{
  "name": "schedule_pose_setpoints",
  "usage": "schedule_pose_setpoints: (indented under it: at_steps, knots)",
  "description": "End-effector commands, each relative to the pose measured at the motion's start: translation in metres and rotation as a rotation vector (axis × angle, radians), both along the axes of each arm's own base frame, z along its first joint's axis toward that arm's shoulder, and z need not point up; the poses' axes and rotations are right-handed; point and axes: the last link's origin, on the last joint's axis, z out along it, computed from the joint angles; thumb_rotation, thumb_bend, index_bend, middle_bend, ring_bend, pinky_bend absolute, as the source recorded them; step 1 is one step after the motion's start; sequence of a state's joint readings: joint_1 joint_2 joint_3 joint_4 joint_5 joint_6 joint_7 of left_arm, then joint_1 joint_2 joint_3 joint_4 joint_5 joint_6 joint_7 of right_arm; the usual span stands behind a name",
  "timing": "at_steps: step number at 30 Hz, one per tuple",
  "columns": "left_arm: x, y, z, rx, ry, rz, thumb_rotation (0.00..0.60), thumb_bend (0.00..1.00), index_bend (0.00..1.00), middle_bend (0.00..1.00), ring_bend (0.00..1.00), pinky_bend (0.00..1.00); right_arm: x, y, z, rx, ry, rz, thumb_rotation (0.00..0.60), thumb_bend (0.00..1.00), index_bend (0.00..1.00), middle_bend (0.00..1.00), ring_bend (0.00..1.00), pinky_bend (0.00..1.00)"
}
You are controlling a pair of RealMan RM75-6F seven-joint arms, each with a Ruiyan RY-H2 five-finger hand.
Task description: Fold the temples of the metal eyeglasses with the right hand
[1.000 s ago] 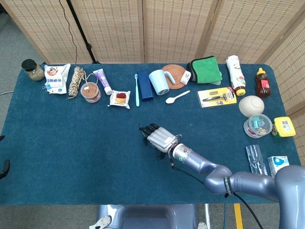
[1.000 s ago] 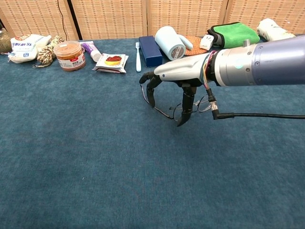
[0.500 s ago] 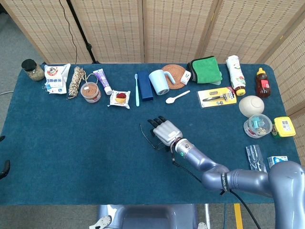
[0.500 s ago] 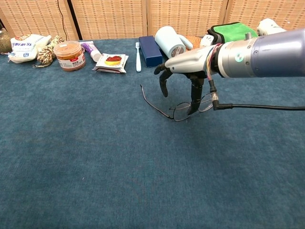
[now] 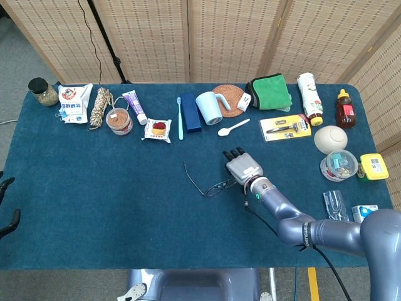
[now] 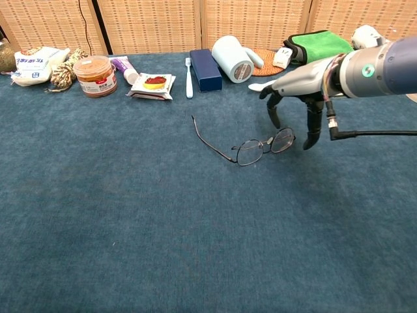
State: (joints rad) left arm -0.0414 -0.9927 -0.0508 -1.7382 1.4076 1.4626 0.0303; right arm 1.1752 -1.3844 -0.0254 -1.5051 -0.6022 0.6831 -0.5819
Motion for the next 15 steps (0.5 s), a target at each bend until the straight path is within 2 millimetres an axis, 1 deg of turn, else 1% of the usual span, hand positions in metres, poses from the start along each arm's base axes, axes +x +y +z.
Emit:
schedule_pose_setpoints:
  at_steps: [1, 7, 15]
  knots:
    - [0.0, 0.0, -0.001, -0.003, -0.003, -0.001, 0.56, 0.45, 0.13, 0.0, 0.0, 0.0, -0.007, 0.003, 0.003, 0.0, 0.012, -0.014, 0.6, 0.1, 0.39, 0.0, 0.0, 0.0]
    - [0.001, 0.001, -0.002, -0.01, -0.009, -0.007, 0.56, 0.45, 0.13, 0.0, 0.0, 0.0, -0.014, 0.011, 0.005, 0.008, 0.022, -0.034, 0.6, 0.1, 0.4, 0.0, 0.0, 0.0]
    - [0.002, 0.001, -0.003, -0.013, -0.01, -0.012, 0.561, 0.45, 0.13, 0.0, 0.0, 0.0, -0.016, 0.024, 0.008, 0.027, 0.034, -0.042, 0.6, 0.1, 0.42, 0.0, 0.0, 0.0]
